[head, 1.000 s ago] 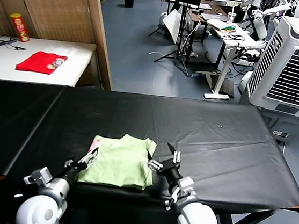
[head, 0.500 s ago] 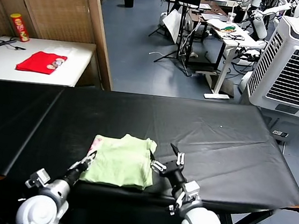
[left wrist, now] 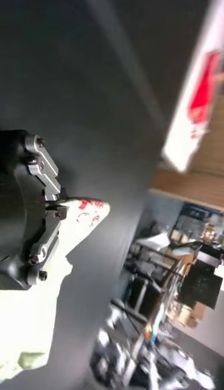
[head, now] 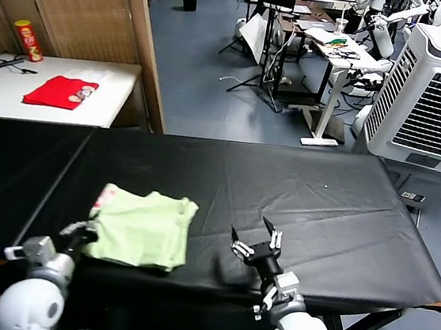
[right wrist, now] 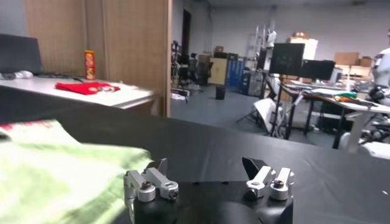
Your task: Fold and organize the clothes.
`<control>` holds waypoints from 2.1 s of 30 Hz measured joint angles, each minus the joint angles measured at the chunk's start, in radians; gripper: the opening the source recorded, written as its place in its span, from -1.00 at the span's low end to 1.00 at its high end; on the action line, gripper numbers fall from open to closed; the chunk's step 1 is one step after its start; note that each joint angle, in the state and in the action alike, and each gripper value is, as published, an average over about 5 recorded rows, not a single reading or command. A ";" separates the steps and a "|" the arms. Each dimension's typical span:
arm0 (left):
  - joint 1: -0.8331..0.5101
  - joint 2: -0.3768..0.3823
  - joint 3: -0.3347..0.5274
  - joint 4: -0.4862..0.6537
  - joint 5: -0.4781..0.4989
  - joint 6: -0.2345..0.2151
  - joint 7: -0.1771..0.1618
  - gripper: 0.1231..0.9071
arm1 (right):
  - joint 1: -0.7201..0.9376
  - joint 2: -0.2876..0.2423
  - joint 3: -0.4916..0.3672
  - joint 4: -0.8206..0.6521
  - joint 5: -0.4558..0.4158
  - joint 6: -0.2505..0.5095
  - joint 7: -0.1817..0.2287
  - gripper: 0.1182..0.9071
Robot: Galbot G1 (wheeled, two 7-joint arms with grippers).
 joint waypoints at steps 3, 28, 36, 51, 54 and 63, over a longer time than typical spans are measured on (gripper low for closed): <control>0.014 0.088 -0.063 -0.001 0.062 -0.016 0.009 -0.92 | 0.000 0.000 0.004 -0.006 -0.002 0.002 0.001 0.72; -0.067 0.037 0.200 -0.130 0.044 0.060 -0.118 -0.92 | -0.048 0.013 0.047 -0.015 -0.018 0.019 -0.002 0.72; -0.061 -0.102 0.363 -0.099 0.174 0.028 -0.078 -0.92 | -0.038 0.016 0.042 -0.021 -0.017 0.014 -0.009 0.72; 0.007 -0.180 0.476 -0.126 0.366 -0.071 0.131 0.61 | 0.058 -0.013 -0.051 -0.063 0.296 -0.186 -0.083 0.72; 0.022 -0.173 0.460 -0.141 0.348 -0.089 0.127 0.71 | 0.099 -0.002 -0.090 -0.095 0.360 -0.226 -0.070 0.72; 0.073 -0.166 0.390 -0.172 0.327 -0.112 0.118 0.72 | 0.210 0.036 -0.202 -0.233 0.376 -0.230 -0.110 0.49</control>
